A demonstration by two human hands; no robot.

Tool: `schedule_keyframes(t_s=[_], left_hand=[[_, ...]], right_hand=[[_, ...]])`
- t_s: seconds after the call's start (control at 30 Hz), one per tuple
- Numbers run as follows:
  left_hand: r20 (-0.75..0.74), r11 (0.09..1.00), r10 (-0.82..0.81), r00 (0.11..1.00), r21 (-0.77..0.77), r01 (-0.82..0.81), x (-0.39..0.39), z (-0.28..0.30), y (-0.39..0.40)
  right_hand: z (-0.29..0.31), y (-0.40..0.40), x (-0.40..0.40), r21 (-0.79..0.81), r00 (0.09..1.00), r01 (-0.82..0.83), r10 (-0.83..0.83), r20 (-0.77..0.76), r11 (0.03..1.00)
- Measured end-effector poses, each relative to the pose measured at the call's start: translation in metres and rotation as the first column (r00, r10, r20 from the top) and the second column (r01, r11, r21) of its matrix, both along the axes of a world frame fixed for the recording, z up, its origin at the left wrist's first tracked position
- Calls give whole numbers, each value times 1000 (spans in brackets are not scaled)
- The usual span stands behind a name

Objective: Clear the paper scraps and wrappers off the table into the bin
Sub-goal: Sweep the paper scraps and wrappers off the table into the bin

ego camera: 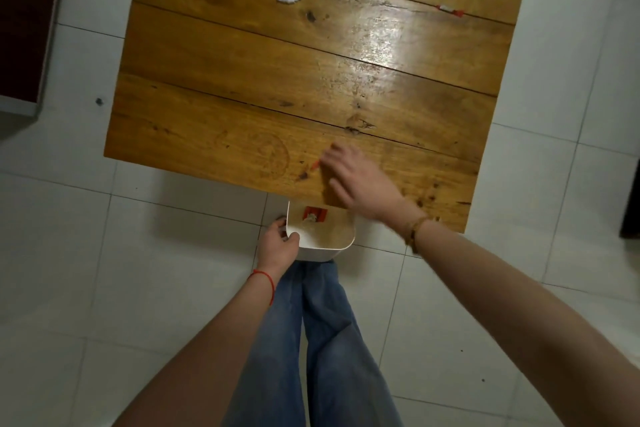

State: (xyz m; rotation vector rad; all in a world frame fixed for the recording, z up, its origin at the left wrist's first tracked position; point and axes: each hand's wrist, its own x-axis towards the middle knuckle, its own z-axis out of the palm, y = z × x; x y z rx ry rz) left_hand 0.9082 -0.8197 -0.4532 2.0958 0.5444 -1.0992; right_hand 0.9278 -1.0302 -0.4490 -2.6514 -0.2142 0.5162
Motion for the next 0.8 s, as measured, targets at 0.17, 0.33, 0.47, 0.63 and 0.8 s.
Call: schedule_keyframes(t_s=[0.17,0.33,0.47,0.63,0.8], left_hand=[[12,999,-11,1000,38,10,-8,8,9],[-12,999,-27,1000,34,28,-19,20,23],[-18,998,-60,998,25,61,-28,41,36],[45,992,-127,991,18,127,-38,92,52],[129,974,-221,967,-8,224,-49,147,58]], right_hand=[[4,49,-78,117,992,-116,120,-33,986],[25,65,-110,175,978,208,-200,-64,962],[51,66,-122,121,893,450,-444,-77,885],[101,77,-151,120,774,632,-632,-38,766],[151,91,-193,161,657,745,-754,-12,647]])
